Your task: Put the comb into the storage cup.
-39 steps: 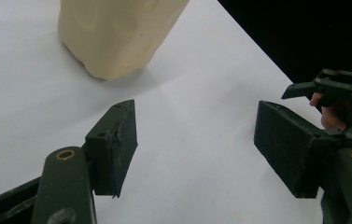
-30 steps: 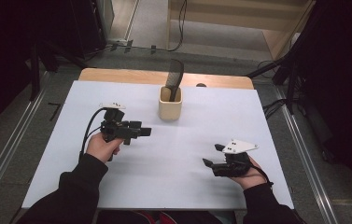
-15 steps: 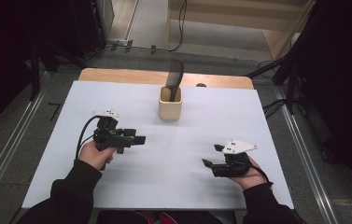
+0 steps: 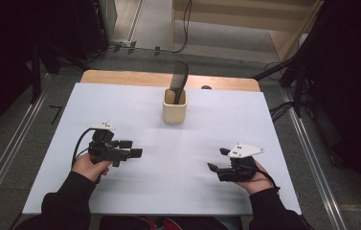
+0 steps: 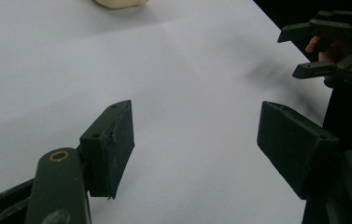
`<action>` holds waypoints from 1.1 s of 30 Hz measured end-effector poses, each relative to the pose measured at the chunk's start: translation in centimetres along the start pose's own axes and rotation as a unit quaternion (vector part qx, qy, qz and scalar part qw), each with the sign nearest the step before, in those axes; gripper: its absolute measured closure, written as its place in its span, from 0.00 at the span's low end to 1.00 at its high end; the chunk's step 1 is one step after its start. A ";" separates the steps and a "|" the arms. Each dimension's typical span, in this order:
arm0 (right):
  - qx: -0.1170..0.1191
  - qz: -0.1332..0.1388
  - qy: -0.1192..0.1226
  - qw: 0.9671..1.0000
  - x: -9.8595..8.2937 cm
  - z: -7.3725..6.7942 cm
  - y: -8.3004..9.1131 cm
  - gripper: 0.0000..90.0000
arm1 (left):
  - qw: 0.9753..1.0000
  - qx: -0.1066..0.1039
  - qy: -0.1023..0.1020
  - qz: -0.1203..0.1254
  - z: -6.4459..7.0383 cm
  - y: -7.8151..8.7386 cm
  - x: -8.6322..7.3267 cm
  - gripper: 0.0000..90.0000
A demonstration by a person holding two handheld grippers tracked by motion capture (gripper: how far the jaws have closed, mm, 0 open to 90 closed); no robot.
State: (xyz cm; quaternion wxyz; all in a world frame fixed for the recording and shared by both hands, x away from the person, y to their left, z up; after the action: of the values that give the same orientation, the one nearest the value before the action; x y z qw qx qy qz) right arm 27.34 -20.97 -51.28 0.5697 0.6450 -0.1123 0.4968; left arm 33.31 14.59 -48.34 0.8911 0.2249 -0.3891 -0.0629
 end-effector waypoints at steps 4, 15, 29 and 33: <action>0.000 0.000 0.000 1.000 0.0 0.0 0.0 0.29 | 1.000 0.004 -0.001 -0.006 0.1 0.4 -0.6 0.31; -0.001 0.000 0.002 1.000 0.0 0.1 -0.1 0.29 | 1.000 0.014 -0.007 -0.010 0.6 1.3 -1.7 0.31; -0.002 -0.001 0.000 1.000 -0.1 0.2 0.0 0.29 | 1.000 0.028 -0.006 -0.012 0.6 2.6 -2.7 0.31; -0.002 -0.001 0.001 1.000 -0.1 0.2 0.0 0.29 | 0.999 0.029 -0.005 -0.014 0.5 2.9 -2.9 0.31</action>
State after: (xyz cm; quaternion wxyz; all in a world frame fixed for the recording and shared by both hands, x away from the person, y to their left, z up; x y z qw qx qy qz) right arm 27.41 -21.13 -51.32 0.5719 0.6434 -0.1124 0.4963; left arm 30.79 17.82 -48.66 0.8814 0.2560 -0.3916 -0.0649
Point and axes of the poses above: each handheld gripper's, and its own axes: y roughly backward along the jaws, x roughly out of its top, z roughly to its right, the point moved 5 cm from there along -y, roughly forward along the jaws, and after that the axes turned 14 degrees about -x, right-handed, at the moved point
